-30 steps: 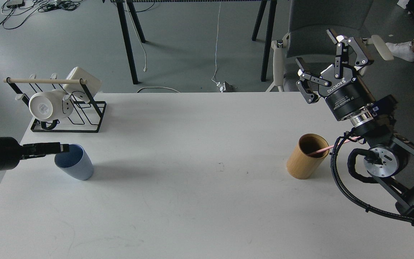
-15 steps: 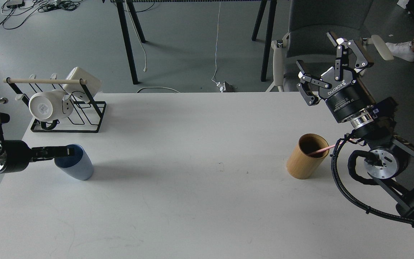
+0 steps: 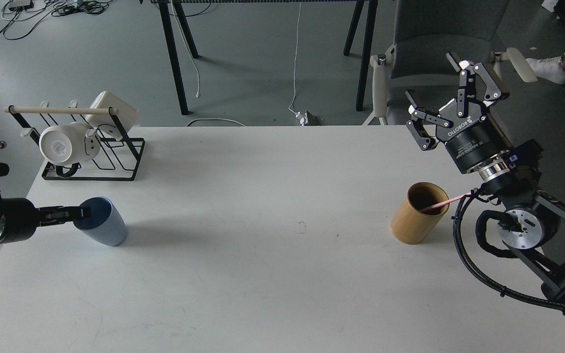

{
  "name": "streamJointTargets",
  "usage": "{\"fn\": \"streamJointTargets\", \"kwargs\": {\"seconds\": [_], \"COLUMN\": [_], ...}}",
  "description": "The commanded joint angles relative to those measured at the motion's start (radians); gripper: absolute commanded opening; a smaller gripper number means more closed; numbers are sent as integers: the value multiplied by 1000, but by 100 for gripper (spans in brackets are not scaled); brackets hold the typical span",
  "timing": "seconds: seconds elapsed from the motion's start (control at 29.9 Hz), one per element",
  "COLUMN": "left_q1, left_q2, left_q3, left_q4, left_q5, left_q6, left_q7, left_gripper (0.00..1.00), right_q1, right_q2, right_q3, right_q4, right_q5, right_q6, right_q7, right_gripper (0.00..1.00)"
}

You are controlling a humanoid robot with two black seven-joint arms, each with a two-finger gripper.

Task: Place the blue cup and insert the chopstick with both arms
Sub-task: 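Lift the blue cup with the left gripper and carry it toward the table center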

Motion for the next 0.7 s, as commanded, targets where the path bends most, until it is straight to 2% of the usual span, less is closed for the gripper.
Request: {"fn": "streamJointTargets", "kwargs": {"seconds": [0.0, 0.1, 0.17, 0.27, 0.37, 0.5, 0.67], "left_q1": [-7, -12, -22, -106, -206, -340, -501], "left_q2": [3, 31, 52, 83, 66, -93, -409], "left_q3": [-5, -15, -20, -24, -20, 11, 271], "left_q4": [-10, -51, -121, -252, -309, -245, 13], "left_q5": [-5, -9, -16, -42, -73, -85, -85], "left_q6": [1, 0, -2, -14, -57, -130, -130], "left_q7": [0, 0, 0, 0, 0, 0, 0], "left_gripper": [0, 0, 0, 0, 0, 0, 0], "right_q1": [0, 0, 0, 2, 2, 8, 14], "right_q2": [0, 0, 0, 0, 0, 2, 2], "right_q3": [1, 1, 4, 39, 96, 162, 202], "right_q4": [0, 0, -1, -14, -32, -52, -75], "right_q5": [0, 2, 2, 0, 2, 2, 2], "right_q6": [0, 0, 0, -2, -3, -3, -5], "right_q7": [0, 0, 0, 0, 0, 0, 0], "right_gripper": [88, 88, 88, 88, 88, 88, 88]}}
